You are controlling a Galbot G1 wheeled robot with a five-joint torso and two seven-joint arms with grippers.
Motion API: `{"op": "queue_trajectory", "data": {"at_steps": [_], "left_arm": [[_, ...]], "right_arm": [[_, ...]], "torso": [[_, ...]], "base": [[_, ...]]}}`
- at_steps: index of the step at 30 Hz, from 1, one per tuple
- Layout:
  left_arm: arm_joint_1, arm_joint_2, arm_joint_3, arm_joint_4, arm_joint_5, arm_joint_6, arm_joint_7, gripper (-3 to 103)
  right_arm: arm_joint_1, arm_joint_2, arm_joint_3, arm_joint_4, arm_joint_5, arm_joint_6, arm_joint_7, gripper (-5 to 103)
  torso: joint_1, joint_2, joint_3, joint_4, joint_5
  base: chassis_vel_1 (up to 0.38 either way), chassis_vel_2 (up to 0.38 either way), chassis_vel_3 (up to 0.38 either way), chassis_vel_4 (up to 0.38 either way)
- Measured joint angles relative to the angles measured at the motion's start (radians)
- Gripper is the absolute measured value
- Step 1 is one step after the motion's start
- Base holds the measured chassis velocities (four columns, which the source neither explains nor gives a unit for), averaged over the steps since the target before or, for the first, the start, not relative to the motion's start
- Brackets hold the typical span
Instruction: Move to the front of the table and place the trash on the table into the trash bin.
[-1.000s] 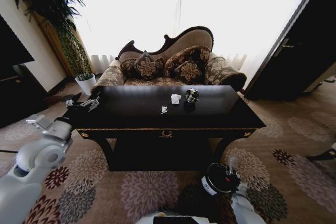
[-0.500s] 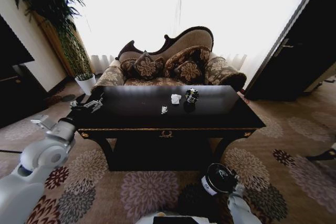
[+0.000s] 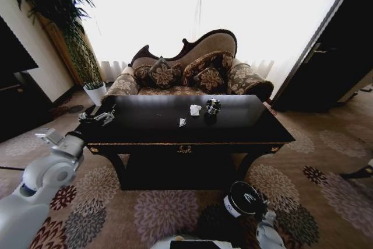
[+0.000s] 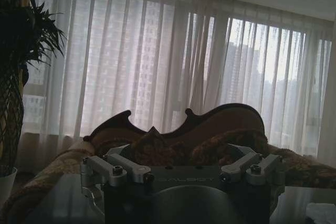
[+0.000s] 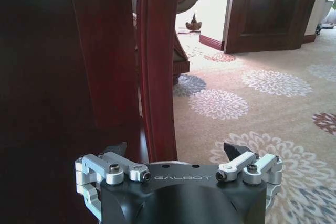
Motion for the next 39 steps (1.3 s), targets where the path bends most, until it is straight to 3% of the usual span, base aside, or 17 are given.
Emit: {"op": "queue_trajectory", "data": {"at_steps": [3, 7, 16, 25, 31, 39], "left_arm": [[0.000, 0.000, 0.000, 0.000, 0.000, 0.000, 0.000, 100], [0.000, 0.000, 0.000, 0.000, 0.001, 0.000, 0.000, 100], [0.000, 0.000, 0.000, 0.000, 0.001, 0.001, 0.000, 100], [0.000, 0.000, 0.000, 0.000, 0.001, 0.001, 0.000, 100], [0.000, 0.000, 0.000, 0.000, 0.001, 0.001, 0.000, 100], [0.000, 0.000, 0.000, 0.000, 0.001, 0.000, 0.000, 100]], "right_arm": [[-0.063, 0.011, 0.030, 0.059, -0.001, 0.043, -0.007, 100], [-0.212, 0.050, 0.087, 0.265, 0.017, 0.085, 0.019, 100], [-0.494, 0.137, 0.135, 0.717, 0.055, 0.106, 0.097, 100], [-0.612, 0.163, 0.179, 0.951, 0.063, 0.114, 0.153, 100], [-0.630, 0.131, 0.210, 1.082, 0.066, 0.051, 0.177, 100], [-0.605, 0.038, 0.214, 1.230, 0.091, -0.082, 0.188, 100]], "torso": [[0.000, 0.000, 0.000, 0.0001, -0.0002], [0.000, 0.000, 0.000, 0.0002, -0.0003], [0.000, 0.000, 0.000, 0.0002, -0.0006], [0.000, 0.000, 0.000, 0.0001, -0.0003], [0.000, 0.000, 0.000, 0.0001, -0.0002], [0.000, 0.000, 0.000, 0.0003, -0.0002]], "base": [[0.000, 0.000, 0.000, 0.000], [0.000, 0.000, 0.000, 0.000], [0.000, 0.000, 0.000, 0.000], [0.000, 0.000, 0.000, 0.000], [0.000, 0.000, 0.000, 0.000], [0.000, 0.000, 0.000, 0.000]]}}
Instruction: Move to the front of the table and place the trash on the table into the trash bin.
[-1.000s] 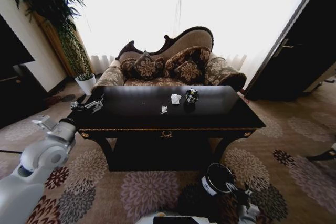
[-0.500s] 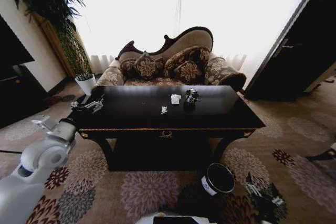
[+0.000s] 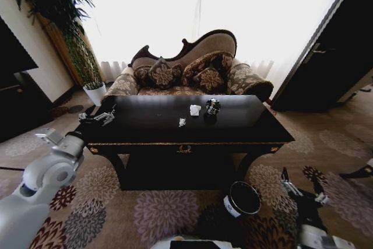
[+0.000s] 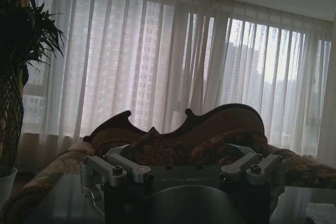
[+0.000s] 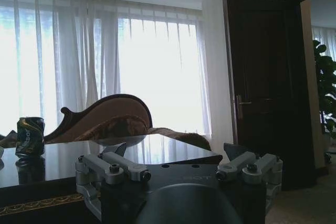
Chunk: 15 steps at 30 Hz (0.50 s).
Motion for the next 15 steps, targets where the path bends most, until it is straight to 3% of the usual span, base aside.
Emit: {"op": "queue_trajectory", "data": {"at_steps": [6, 8, 9, 12, 15], "left_arm": [[0.000, 0.000, 0.000, 0.000, 0.000, 0.000, 0.000, 100], [0.000, 0.000, 0.000, 0.000, 0.000, 0.000, 0.000, 100], [0.000, 0.000, 0.000, 0.000, 0.000, 0.000, 0.000, 100], [0.000, 0.000, 0.000, 0.000, 0.000, 0.000, 0.000, 100], [0.000, 0.000, 0.000, 0.000, 0.000, 0.000, 0.000, 100]], "right_arm": [[0.053, -0.102, 0.000, 0.034, 0.032, -0.090, 0.000, 100], [0.084, -0.174, -0.006, 0.035, 0.047, -0.135, -0.004, 100], [0.084, -0.174, -0.006, 0.035, 0.047, -0.135, -0.004, 100], [0.127, -0.296, -0.022, 0.032, 0.077, -0.199, -0.025, 100], [0.149, -0.351, -0.030, 0.021, 0.080, -0.219, -0.050, 100]], "torso": [[0.000, 0.000, 0.000, -0.0002, 0.0002], [0.000, 0.000, 0.000, -0.0002, 0.0003], [0.000, 0.000, 0.000, -0.0002, 0.0003], [0.000, 0.000, 0.000, 0.0001, 0.0002], [0.000, 0.000, 0.000, 0.0000, 0.0001]], "base": [[0.000, 0.000, 0.000, 0.000], [0.000, 0.000, 0.000, 0.000], [0.000, 0.000, 0.000, 0.000], [0.000, 0.000, 0.000, 0.000], [0.000, 0.000, 0.000, 0.000]]}}
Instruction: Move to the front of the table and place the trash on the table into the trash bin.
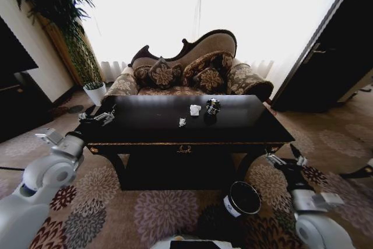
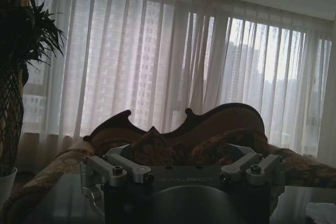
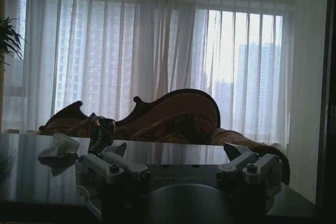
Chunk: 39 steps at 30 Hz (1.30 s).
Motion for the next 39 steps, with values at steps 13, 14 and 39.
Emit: {"op": "queue_trajectory", "data": {"at_steps": [13, 14, 39], "left_arm": [[0.000, 0.000, 0.000, 0.000, 0.000, 0.000, 0.000, 100], [0.000, 0.000, 0.000, 0.000, 0.000, 0.000, 0.000, 100], [0.000, 0.000, 0.000, 0.000, 0.000, 0.000, 0.000, 100]], "right_arm": [[0.259, -0.209, -0.104, -0.153, 0.155, -0.097, -0.068, 100], [0.283, -0.229, -0.124, -0.180, 0.167, -0.094, -0.083, 100], [0.869, -0.377, -0.656, -0.509, 0.403, -0.155, -0.191, 100]], "torso": [[0.000, 0.000, 0.000, 0.0000, -0.0001], [0.000, 0.000, 0.000, 0.0000, -0.0001], [0.000, 0.000, 0.000, 0.0001, -0.0001]], "base": [[0.000, 0.000, 0.000, 0.000], [0.000, 0.000, 0.000, 0.000], [0.000, 0.000, 0.000, 0.000]]}}
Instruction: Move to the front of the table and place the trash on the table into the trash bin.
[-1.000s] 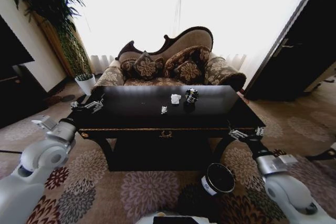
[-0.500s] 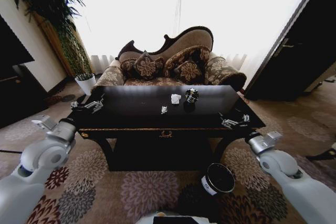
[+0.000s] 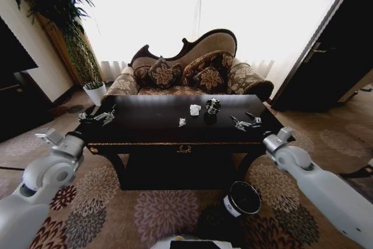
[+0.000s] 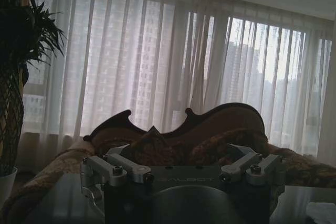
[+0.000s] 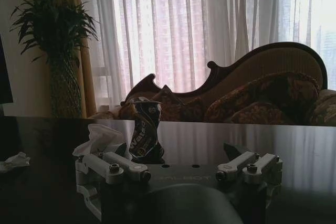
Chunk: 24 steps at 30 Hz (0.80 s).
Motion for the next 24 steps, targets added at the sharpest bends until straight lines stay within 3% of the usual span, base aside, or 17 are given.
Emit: {"op": "queue_trajectory", "data": {"at_steps": [24], "left_arm": [[0.000, 0.000, 0.000, 0.000, 0.000, 0.000, 0.000, 100]], "right_arm": [[0.422, 0.045, -0.400, -0.290, 0.005, 0.045, -0.055, 100]], "torso": [[0.000, 0.000, 0.000, -0.0001, -0.0001]], "base": [[0.000, 0.000, 0.000, 0.000]]}}
